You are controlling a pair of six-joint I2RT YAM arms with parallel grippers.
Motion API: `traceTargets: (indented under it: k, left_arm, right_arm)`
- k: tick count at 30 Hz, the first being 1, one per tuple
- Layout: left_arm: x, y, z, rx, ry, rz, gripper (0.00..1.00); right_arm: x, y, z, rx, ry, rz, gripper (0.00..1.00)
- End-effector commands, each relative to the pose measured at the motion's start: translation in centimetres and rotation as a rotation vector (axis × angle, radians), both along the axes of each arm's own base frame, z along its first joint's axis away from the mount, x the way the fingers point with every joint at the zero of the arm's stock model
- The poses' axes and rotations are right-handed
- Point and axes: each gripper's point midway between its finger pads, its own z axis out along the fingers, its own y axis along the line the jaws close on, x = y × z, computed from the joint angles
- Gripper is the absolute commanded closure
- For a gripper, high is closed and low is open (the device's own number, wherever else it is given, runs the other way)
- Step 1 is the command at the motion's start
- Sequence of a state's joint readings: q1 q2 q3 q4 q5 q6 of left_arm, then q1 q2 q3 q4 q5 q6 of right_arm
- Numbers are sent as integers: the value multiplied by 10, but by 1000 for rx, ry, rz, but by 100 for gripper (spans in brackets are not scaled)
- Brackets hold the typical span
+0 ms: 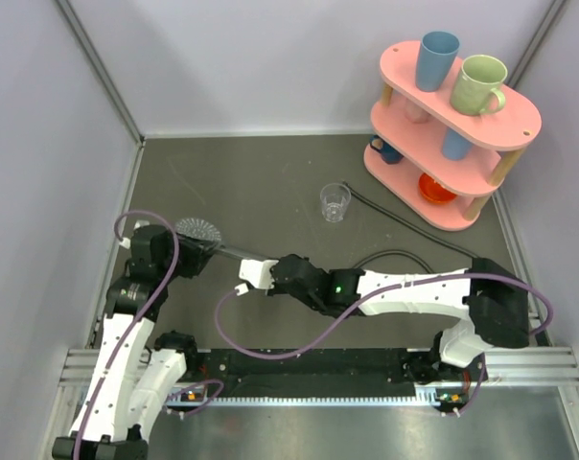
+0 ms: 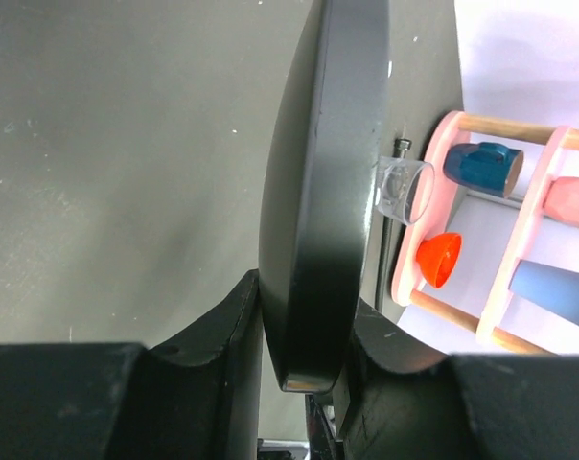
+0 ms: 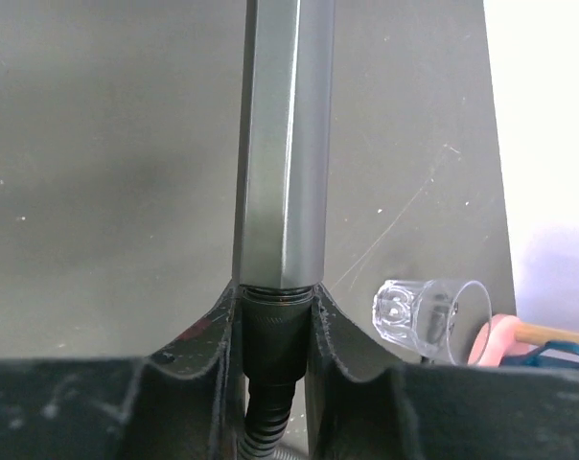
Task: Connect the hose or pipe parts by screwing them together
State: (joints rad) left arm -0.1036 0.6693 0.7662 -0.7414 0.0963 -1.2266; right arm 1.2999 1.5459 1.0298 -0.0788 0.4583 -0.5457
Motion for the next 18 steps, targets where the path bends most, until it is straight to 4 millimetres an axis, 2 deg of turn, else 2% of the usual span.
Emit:
traceTargets:
  k: [1,2,3,4,5,6,7,8,9,10,11,12,13,15,18]
  left_arm:
    - [4,-15,25,-74,-160,-63,100]
    - [7,-18,37,-78,-242,-89,100]
    - [8,-23,39,-85,-282,-118,100]
    - [5,-31,27,-109,-283,-168,100]
    - [8,-36,44,-122,-393,-200,100]
    - [7,-40,45,-131,-430,-230,100]
    - [4,-48,31,-152,-431,-278,100]
    - [5,-51,50,-157,-551,-303,100]
    - [4,-53,50,-161,-578,-321,100]
    - [3,-56,44,-159,-611,-346,100]
    - [1,-57,46,-154,-651,-357,100]
    - [0,-58,64,-142,-767,-375,100]
    - [-2,-59,56,-121,-802,-395,100]
    - [-10,-59,71,-99,-931,-412,100]
    - [-9,-56,60,-52,-954,-401,100]
  right_arm:
    - [-3,25,34,143,13,41,100]
    - [-7,30,35,164,51,73,100]
    - [-8,29,36,187,91,70,100]
    - [0,24,41,214,117,59,100]
    - [-7,28,43,244,177,114,100]
    - [-8,27,44,280,234,120,100]
    - [0,22,47,311,273,120,100]
    - [-11,24,54,353,347,203,100]
    - [-12,23,56,386,403,215,100]
    - [-3,17,60,417,433,217,100]
    - [-14,19,63,436,499,295,100]
    - [-18,18,63,452,550,315,100]
    - [-20,16,66,470,588,346,100]
    - [-32,12,72,511,702,441,100]
    - [-42,9,78,534,797,524,100]
